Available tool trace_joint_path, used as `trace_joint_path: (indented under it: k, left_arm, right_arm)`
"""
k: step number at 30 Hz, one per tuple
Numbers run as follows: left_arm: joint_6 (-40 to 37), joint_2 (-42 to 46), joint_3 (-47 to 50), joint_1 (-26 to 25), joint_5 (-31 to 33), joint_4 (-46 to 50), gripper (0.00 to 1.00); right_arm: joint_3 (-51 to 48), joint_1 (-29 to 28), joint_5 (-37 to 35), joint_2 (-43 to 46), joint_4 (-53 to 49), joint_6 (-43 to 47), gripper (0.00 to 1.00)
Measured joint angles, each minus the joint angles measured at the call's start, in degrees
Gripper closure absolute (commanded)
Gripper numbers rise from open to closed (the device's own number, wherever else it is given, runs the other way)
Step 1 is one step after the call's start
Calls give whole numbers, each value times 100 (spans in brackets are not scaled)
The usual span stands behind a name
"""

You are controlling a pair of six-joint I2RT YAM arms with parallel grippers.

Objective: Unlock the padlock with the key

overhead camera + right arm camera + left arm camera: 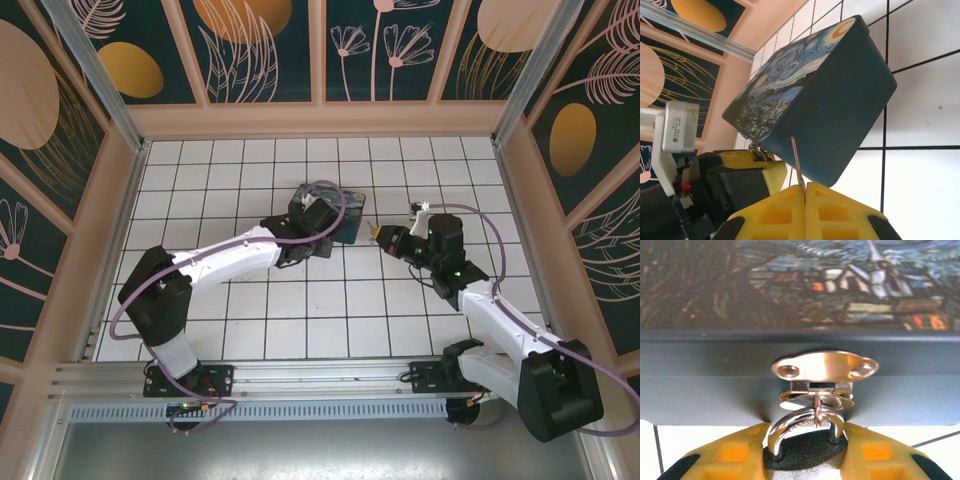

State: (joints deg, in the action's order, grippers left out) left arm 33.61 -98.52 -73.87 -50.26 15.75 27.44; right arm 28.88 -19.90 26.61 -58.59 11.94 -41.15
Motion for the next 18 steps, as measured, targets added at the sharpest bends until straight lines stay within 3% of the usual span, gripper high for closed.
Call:
trace_joint_path:
  k: [7,18]
  left_arm:
    - [0,-9,-811,0,-87,645,75]
    - [-68,-424,-763,109,-706,1733,74]
  right_arm:
    - [236,0,-52,420,-420,129,100]
    - [717,-28,-116,337,-1235,490,100]
